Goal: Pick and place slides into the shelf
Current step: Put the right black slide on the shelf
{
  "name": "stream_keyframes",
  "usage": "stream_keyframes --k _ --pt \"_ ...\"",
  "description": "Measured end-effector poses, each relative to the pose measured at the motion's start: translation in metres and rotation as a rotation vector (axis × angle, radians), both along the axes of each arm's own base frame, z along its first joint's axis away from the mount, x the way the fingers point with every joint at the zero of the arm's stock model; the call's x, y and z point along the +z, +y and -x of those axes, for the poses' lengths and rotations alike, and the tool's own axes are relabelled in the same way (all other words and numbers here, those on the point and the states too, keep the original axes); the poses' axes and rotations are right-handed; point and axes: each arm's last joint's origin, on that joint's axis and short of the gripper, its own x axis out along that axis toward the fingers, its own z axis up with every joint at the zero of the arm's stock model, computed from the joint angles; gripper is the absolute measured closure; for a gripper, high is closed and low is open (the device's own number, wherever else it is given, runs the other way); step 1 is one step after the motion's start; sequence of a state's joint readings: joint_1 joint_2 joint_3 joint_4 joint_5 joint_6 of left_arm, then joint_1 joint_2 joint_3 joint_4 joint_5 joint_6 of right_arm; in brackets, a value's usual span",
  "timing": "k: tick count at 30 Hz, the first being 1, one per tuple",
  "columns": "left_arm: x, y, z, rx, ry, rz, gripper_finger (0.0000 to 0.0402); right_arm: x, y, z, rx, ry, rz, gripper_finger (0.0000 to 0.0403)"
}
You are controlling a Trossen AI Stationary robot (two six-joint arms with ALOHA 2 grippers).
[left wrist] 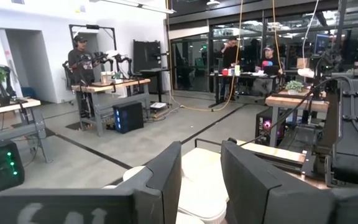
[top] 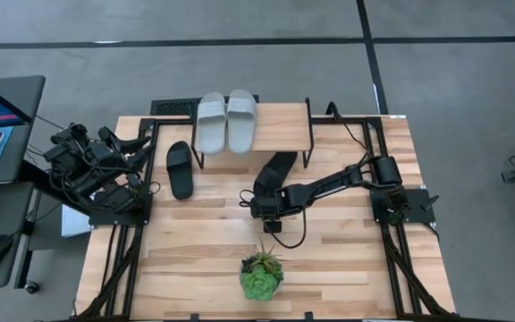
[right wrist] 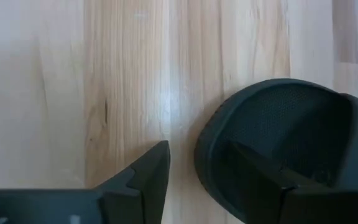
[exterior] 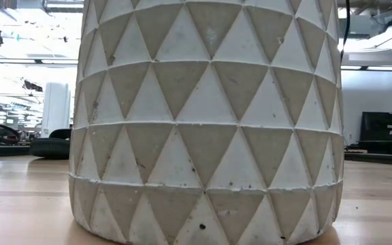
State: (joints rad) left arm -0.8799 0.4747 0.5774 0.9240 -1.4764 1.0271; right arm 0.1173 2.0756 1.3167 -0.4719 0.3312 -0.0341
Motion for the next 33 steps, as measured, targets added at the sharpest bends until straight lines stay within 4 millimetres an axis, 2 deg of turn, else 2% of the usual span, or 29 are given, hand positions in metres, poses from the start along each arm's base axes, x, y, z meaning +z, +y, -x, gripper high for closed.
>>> stream_keyframes --k 6,11,12,19,23,33 --pt "0.000 -0.001 0.000 0.001 0.008 -0.007 0.0299 -0.001 -0.002 0.001 -0.077 0.003 -0.016 0.0275" --pt "-0.001 -0.001 -0.001 0.001 0.011 -0.011 0.0299 -0.001 -0.008 0.003 -0.201 -0.003 -0.126 0.0379" --pt "-0.001 -0.001 -0.001 0.001 0.011 -0.011 0.0299 -0.001 -0.009 0.003 -0.224 -0.007 -0.151 0.0386" --pt "-0.001 -0.001 -0.001 0.001 0.011 -0.011 0.0299 0.003 -0.007 0.003 -0.342 -0.053 -0.229 0.0399" --pt "-0.001 -0.001 -0.001 0.001 0.012 -0.011 0.0299 0.013 -0.002 0.006 -0.339 -0.072 -0.247 0.0401" --pt "-0.001 -0.001 -0.001 0.001 0.012 -0.012 0.0299 0.035 0.019 0.025 -0.298 0.007 -0.273 0.0402"
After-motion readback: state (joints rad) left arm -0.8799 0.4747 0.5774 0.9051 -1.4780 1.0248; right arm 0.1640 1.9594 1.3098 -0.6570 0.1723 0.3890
